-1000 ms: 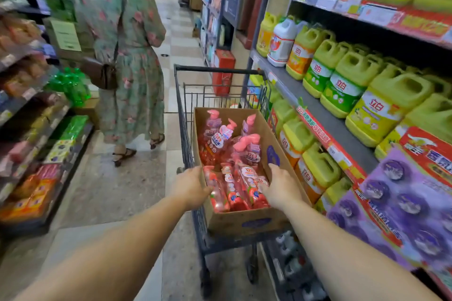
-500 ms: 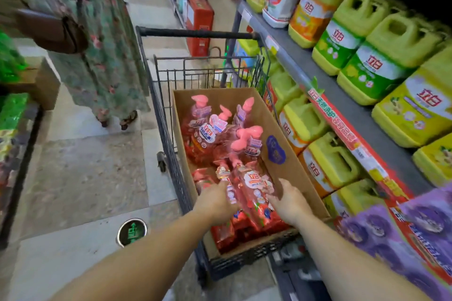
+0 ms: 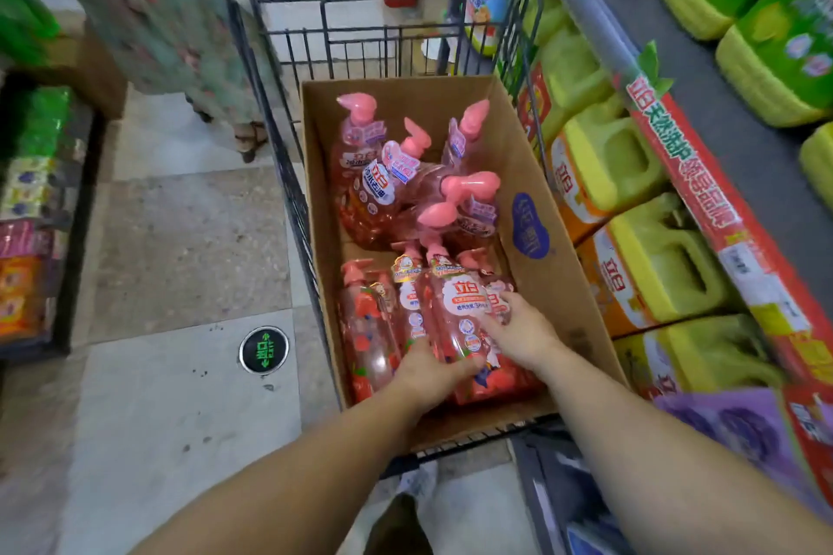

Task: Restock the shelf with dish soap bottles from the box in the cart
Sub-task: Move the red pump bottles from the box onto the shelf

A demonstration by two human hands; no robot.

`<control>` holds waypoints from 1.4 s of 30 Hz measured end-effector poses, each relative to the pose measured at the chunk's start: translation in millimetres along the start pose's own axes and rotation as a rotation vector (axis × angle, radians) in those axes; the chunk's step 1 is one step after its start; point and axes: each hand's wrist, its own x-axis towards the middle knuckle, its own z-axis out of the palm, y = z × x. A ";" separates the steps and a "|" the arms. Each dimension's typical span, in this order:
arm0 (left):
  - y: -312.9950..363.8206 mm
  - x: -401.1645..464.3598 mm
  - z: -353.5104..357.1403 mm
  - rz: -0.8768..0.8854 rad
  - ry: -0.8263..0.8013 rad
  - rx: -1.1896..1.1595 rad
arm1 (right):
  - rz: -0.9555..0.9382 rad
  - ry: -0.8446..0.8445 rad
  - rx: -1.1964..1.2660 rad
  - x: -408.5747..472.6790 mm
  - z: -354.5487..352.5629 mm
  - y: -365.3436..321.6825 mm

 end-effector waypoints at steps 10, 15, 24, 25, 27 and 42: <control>2.1 -7.9 4.9 -0.094 -0.063 -0.117 | 0.126 -0.424 0.262 35.5 -16.8 6.7; 0.7 -5.6 14.5 -0.080 -0.038 -0.171 | 0.128 -0.482 0.235 39.3 -16.6 -0.7; -3.8 -3.8 9.8 -0.108 -0.062 -0.198 | 0.087 -0.424 0.217 26.6 -13.1 -3.2; -3.5 -4.0 9.2 -0.099 -0.066 -0.179 | 0.102 -0.420 0.227 24.3 -13.2 -2.8; -1.3 -5.6 8.8 -0.094 -0.069 -0.142 | 0.121 -0.420 0.234 22.2 -13.6 -1.8; 30.3 23.8 -17.7 -0.048 0.099 0.024 | 0.014 -0.217 0.233 47.6 -19.1 -17.8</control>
